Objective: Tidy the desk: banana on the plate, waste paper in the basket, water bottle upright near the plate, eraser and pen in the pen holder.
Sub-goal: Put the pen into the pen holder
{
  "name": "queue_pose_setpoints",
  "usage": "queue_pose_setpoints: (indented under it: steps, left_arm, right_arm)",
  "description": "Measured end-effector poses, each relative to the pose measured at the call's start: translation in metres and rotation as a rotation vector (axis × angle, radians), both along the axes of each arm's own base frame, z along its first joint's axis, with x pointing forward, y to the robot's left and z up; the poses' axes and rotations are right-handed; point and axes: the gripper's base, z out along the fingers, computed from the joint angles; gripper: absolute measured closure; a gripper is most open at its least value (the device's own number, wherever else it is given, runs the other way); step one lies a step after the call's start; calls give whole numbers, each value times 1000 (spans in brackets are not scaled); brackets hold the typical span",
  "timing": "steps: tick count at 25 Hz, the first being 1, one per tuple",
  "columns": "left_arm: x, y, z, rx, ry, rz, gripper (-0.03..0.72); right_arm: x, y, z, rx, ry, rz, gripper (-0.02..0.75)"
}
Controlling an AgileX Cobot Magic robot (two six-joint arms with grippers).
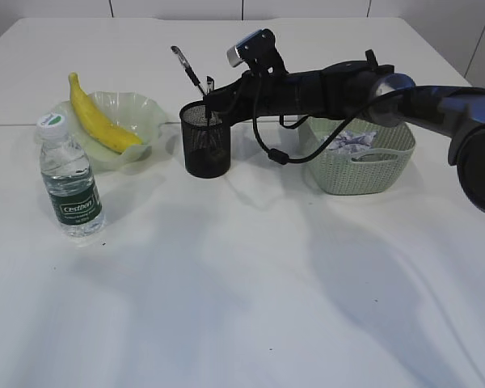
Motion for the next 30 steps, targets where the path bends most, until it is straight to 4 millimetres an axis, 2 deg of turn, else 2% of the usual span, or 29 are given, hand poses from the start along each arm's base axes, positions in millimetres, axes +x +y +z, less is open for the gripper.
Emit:
queue_pose_setpoints:
  steps: [30]
  left_arm:
    - [0,-1,0,-8,-1,-1,452]
  right_arm:
    - [0,0,0,-3,-1,4,664]
